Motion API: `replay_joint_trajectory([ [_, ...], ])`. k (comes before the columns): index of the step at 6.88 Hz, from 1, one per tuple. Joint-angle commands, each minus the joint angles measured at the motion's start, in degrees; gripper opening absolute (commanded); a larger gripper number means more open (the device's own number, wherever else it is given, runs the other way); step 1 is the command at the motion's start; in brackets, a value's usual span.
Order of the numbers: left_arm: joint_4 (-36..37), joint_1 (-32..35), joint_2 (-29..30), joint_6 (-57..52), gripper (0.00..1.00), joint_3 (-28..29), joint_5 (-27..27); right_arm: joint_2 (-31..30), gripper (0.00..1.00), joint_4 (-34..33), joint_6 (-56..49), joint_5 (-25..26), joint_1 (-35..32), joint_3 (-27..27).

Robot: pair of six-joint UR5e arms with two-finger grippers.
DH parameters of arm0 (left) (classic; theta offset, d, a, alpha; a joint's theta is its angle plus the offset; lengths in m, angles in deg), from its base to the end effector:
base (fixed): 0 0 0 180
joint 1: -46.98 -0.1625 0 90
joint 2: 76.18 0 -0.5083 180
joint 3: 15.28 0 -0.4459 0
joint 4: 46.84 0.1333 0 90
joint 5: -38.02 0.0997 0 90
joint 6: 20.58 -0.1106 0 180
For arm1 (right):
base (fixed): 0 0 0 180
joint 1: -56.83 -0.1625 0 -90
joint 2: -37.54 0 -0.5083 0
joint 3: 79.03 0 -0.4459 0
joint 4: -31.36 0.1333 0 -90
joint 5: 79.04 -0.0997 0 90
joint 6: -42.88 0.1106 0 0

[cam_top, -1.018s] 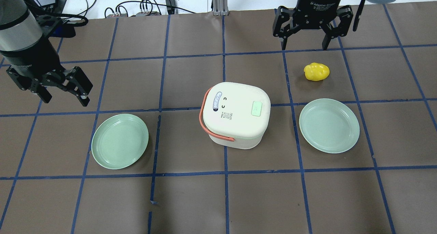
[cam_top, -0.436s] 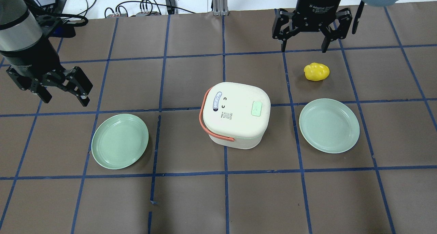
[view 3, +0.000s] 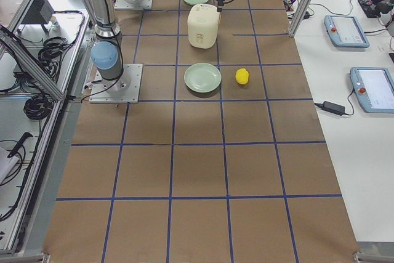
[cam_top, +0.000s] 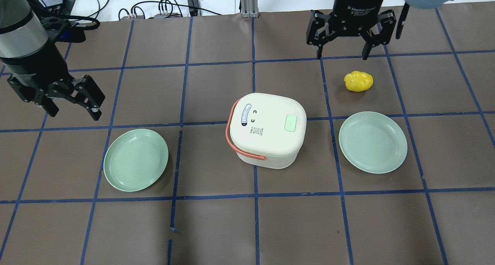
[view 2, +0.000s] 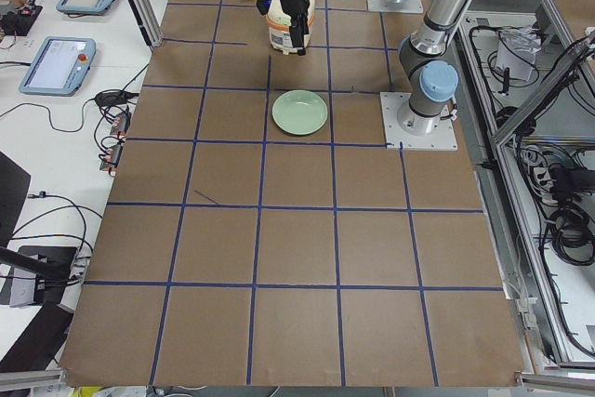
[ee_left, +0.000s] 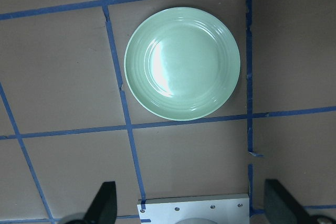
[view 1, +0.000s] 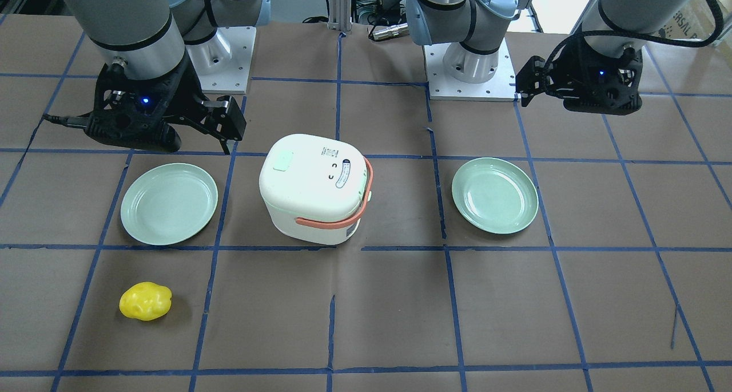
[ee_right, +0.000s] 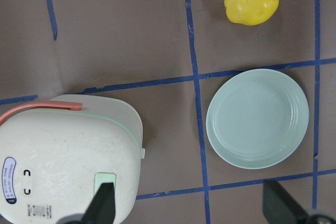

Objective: Press rice cooker button
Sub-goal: 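Move the right gripper over the rice cooker's green button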

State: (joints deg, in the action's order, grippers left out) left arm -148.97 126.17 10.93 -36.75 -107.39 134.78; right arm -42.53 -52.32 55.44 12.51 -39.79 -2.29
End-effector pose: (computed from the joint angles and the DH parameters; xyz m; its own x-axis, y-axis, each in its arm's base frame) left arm -0.0251 -0.5101 0.5489 -0.9922 0.1112 -0.0560 0.0962 0.9705 0.2212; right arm 0.2017 -0.6074 0.5735 -0.9941 0.1019 0.0377 0.1035 0.9936 0.0450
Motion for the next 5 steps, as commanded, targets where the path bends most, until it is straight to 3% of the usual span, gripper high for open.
replay_joint_trajectory([
  [1, 0.0, 0.0, 0.0, 0.0, 1.0, 0.0, 0.0, 0.7, 0.99, -3.1, 3.7, -0.1, -3.6, 0.3],
  [2, 0.0, 0.0, 0.0, 0.0, 1.0, 0.0, 0.0, 2.4, 0.93, -3.3, 5.8, -0.2, -5.2, 0.3],
  [3, 0.0, 0.0, 0.0, 0.0, 1.0, 0.0, 0.0, 3.7, 0.72, -4.9, 7.9, -0.5, -7.8, 0.3],
  [4, 0.0, 0.0, 0.0, 0.0, 1.0, 0.0, 0.0, 5.1, 0.44, -5.3, 9.3, -3.5, -9.7, 0.4],
  [5, 0.0, 0.0, 0.0, 0.0, 1.0, 0.0, 0.0, 5.6, 0.28, -5.3, 10.5, -4.0, -10.2, 0.6],
])
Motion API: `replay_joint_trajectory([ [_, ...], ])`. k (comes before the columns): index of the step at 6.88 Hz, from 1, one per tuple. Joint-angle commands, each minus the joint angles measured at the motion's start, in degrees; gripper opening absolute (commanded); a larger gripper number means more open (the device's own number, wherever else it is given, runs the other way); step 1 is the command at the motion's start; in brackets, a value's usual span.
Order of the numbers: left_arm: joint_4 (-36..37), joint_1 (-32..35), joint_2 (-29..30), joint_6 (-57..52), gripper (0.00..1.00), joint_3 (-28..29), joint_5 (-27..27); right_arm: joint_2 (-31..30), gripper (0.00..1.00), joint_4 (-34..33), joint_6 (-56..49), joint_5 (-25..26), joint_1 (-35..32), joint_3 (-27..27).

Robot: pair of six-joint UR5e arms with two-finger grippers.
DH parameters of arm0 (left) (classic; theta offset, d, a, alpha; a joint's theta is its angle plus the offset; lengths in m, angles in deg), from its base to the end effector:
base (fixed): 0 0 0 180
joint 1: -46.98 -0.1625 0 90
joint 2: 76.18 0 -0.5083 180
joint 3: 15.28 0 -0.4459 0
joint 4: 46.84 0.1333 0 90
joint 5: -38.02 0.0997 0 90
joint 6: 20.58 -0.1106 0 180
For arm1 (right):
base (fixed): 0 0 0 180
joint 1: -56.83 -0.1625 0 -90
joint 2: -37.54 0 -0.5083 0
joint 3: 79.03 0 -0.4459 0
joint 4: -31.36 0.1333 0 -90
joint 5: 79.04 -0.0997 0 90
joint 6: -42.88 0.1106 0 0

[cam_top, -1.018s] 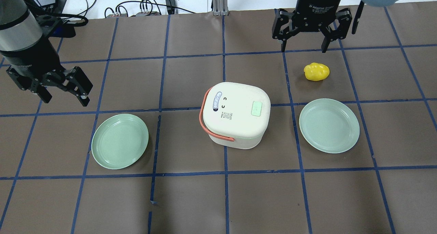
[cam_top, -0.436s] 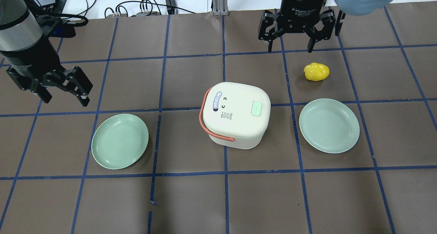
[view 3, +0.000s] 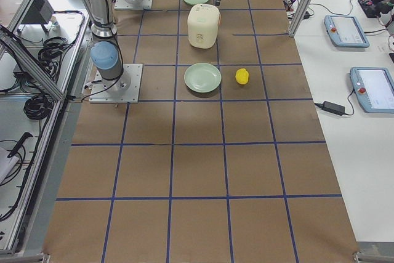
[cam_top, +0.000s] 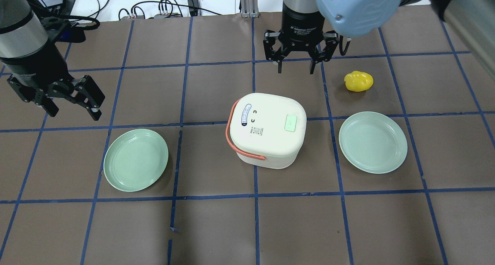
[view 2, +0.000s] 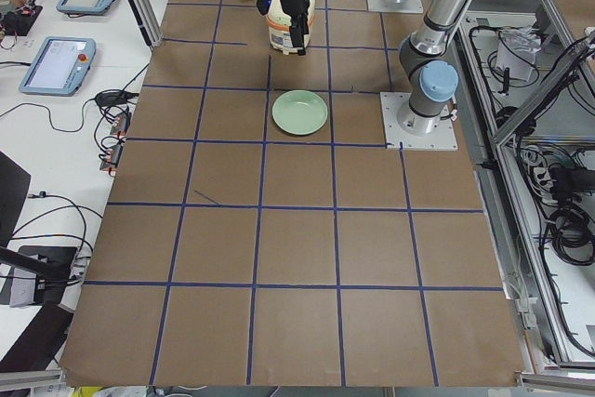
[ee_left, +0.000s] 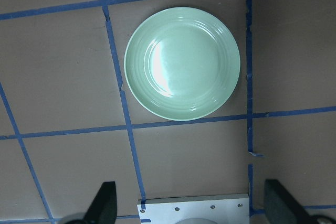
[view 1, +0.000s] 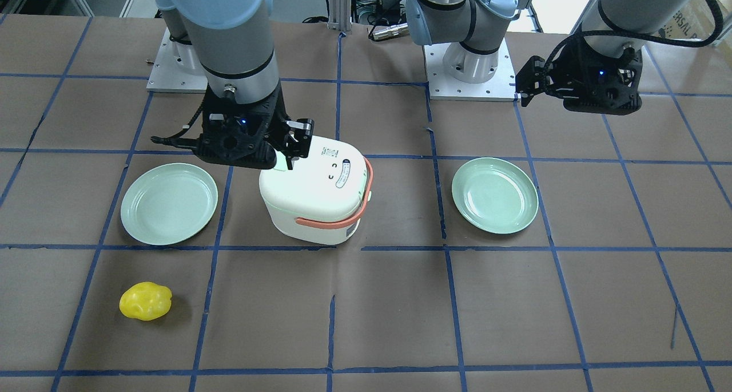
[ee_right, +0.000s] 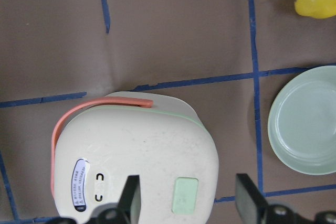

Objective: Press rice cooker button
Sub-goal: 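Move the right gripper over the rice cooker's green button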

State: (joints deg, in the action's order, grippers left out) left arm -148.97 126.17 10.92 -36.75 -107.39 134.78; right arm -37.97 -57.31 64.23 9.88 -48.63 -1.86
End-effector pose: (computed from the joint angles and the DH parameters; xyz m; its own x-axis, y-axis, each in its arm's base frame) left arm -0.0251 -0.5101 0.5490 -0.9922 0.1112 -0.0561 0.0962 0.9705 0.2210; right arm 0.3082 -0.6065 0.5261 -0.9947 0.1031 0.0015 0.1030 0.9931 0.0554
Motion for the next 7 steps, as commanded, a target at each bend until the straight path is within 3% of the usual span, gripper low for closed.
replay_joint_trajectory([
  [1, 0.0, 0.0, 0.0, 0.0, 1.0, 0.0, 0.0, 1.1, 0.22, -0.1, 1.2, -1.4, -1.4, 1.4],
  [4, 0.0, 0.0, 0.0, 0.0, 1.0, 0.0, 0.0, -2.1, 0.2, -5.1, 0.9, -1.4, -0.9, 10.9],
  [7, 0.0, 0.0, 0.0, 0.0, 1.0, 0.0, 0.0, -2.6, 0.19, -5.6, 0.8, -1.4, -0.8, 12.4],
])
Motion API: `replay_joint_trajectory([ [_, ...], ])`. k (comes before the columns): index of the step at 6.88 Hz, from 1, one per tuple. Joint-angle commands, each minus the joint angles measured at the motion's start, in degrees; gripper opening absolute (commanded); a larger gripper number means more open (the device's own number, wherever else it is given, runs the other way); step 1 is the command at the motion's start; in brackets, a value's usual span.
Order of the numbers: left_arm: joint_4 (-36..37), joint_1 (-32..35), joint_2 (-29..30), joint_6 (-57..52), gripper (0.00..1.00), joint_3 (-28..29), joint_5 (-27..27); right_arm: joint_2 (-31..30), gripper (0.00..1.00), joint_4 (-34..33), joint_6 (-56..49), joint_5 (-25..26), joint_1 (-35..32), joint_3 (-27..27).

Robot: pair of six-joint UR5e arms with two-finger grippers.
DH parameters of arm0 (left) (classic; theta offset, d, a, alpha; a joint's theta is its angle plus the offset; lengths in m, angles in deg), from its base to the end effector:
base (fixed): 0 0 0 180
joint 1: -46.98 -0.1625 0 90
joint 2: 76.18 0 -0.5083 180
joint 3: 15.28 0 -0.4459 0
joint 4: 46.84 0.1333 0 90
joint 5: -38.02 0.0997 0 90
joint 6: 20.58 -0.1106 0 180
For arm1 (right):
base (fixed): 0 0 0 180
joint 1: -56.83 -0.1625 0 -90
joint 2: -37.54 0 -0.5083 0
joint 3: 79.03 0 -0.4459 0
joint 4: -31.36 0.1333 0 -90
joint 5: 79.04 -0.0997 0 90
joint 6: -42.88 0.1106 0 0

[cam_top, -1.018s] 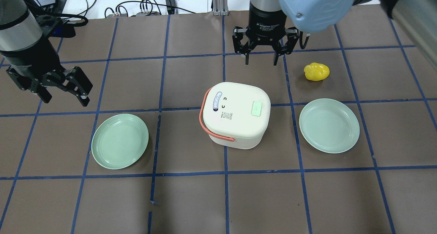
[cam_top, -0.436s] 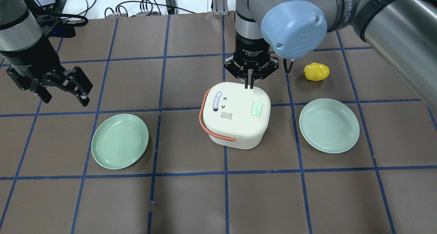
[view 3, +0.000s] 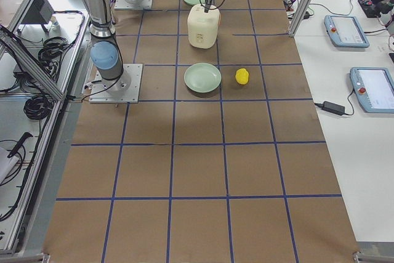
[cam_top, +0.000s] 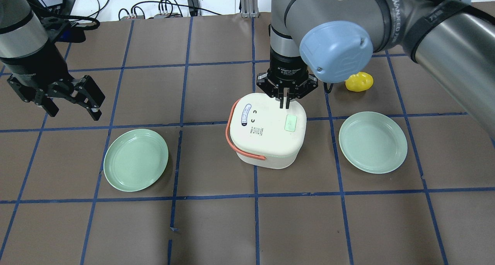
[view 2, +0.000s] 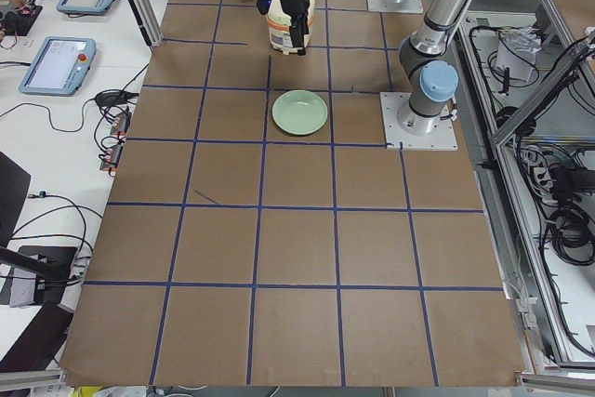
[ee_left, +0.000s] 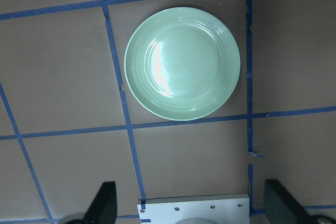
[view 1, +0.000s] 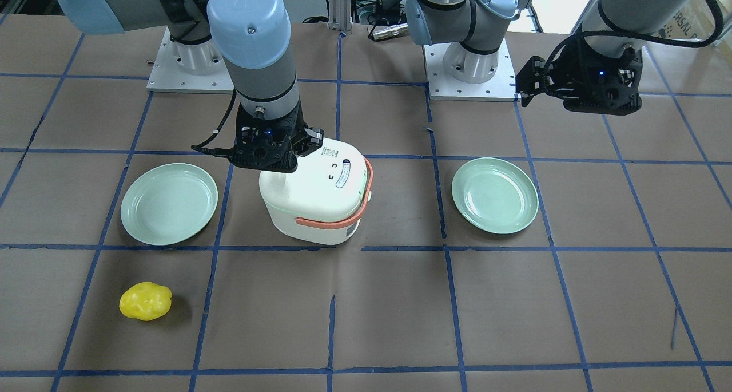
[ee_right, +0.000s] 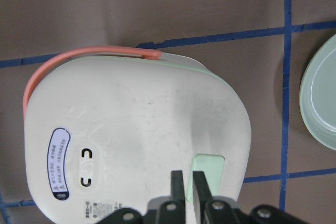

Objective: Press rice cooker button
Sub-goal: 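Lower the right gripper and press down on the green button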

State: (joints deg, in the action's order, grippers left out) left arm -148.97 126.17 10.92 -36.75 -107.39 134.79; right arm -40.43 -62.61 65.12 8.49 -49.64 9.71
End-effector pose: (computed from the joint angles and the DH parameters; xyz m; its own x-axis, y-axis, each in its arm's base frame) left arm -0.0250 -0.5100 0.5490 -0.9922 0.1112 -0.0563 0.0962 0.9705 0.2210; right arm 0.3110 -0.5649 0.4548 -0.9947 0.1028 0.0052 0.1026 0.9867 0.1258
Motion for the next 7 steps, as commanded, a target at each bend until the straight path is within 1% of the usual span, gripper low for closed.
replay_joint_trajectory([
  [1, 0.0, 0.0, 0.0, 0.0, 1.0, 0.0, 0.0, -1.0, 0.18, -1.6, -0.1, 0.0, 0.3, 2.0],
  [2, 0.0, 0.0, 0.0, 0.0, 1.0, 0.0, 0.0, -1.5, 0.17, -2.3, -0.1, 0.0, 0.9, 3.3],
  [4, 0.0, 0.0, 0.0, 0.0, 1.0, 0.0, 0.0, -2.0, 0.12, -3.5, 0.1, 0.0, 0.7, 5.2],
  [7, 0.0, 0.0, 0.0, 0.0, 1.0, 0.0, 0.0, -2.8, 0.1, -4.2, 0.7, 0.0, 0.5, 7.1],
])
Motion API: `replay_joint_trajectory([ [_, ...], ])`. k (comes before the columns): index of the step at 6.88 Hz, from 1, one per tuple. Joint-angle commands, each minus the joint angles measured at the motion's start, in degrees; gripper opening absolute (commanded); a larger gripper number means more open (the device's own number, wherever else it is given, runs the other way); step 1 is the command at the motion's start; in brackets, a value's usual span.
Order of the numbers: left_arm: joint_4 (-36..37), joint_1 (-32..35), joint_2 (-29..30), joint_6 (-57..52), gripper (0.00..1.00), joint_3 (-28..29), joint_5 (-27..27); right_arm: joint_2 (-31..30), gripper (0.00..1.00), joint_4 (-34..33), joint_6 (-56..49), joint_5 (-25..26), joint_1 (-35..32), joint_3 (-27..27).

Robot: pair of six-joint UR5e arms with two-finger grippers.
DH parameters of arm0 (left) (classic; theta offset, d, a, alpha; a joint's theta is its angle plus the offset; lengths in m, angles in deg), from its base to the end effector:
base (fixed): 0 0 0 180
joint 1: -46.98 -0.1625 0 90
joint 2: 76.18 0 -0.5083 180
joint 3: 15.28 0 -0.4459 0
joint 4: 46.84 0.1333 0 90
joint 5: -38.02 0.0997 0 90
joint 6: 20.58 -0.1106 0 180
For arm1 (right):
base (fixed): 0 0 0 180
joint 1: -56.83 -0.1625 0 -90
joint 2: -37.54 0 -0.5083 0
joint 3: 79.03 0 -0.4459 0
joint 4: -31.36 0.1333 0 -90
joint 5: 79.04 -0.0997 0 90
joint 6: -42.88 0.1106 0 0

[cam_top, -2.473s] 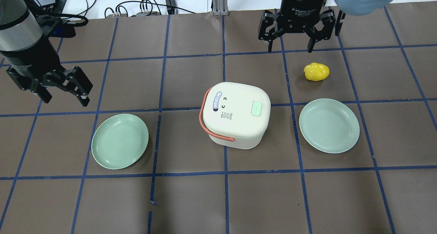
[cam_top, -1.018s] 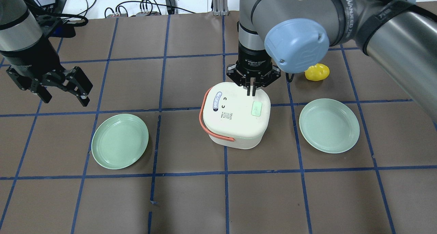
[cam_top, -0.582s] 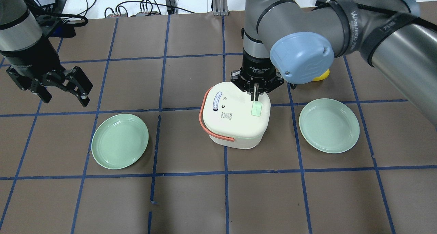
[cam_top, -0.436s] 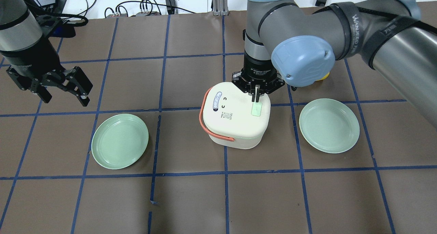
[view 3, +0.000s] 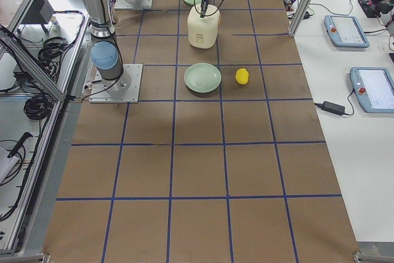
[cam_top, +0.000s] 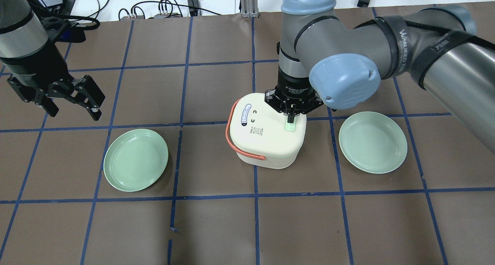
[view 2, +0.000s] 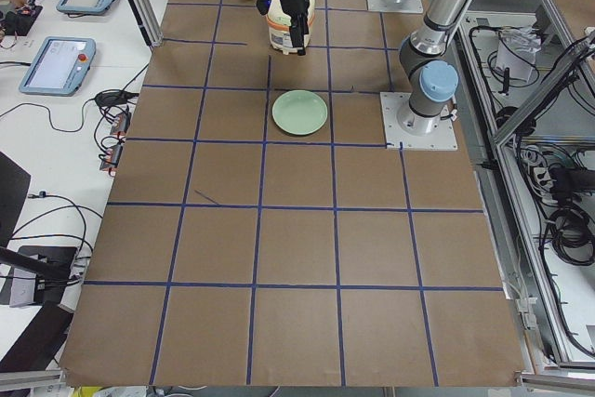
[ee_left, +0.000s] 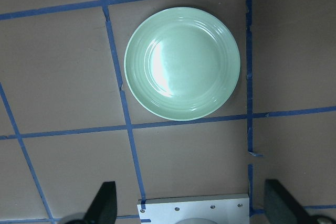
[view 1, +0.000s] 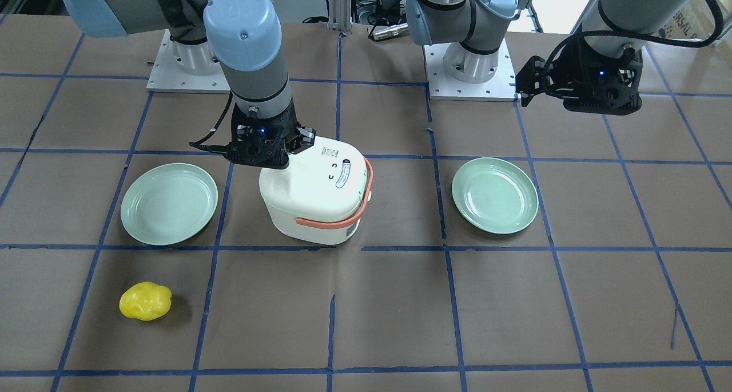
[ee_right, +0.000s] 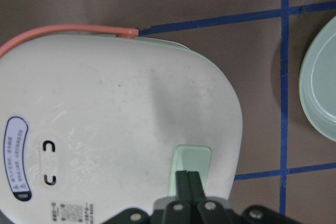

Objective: Press rice cooker button
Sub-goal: 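Lower the right gripper and press down on the green button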

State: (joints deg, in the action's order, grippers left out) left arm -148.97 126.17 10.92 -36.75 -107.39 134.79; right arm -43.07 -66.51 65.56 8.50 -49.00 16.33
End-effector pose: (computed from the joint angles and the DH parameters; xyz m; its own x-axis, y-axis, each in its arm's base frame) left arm -0.0250 -0.5100 0.5490 -0.9922 0.1112 -0.0563 0.0962 0.9705 0.2210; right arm 0.2965 -0.5395 0.4288 -0.9926 0.1214 0.0069 0.1213 0.9845 0.1270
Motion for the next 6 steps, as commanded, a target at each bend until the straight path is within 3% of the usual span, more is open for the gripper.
replay_joint_trajectory([
  [1, 0.0, 0.0, 0.0, 0.0, 1.0, 0.0, 0.0, -0.2, 0.1, -0.3, 0.4, 0.0, -0.2, 0.4],
  [6, 0.0, 0.0, 0.0, 0.0, 1.0, 0.0, 0.0, -0.2, 0.1, -3.2, 0.2, 0.1, -0.2, 2.6],
])
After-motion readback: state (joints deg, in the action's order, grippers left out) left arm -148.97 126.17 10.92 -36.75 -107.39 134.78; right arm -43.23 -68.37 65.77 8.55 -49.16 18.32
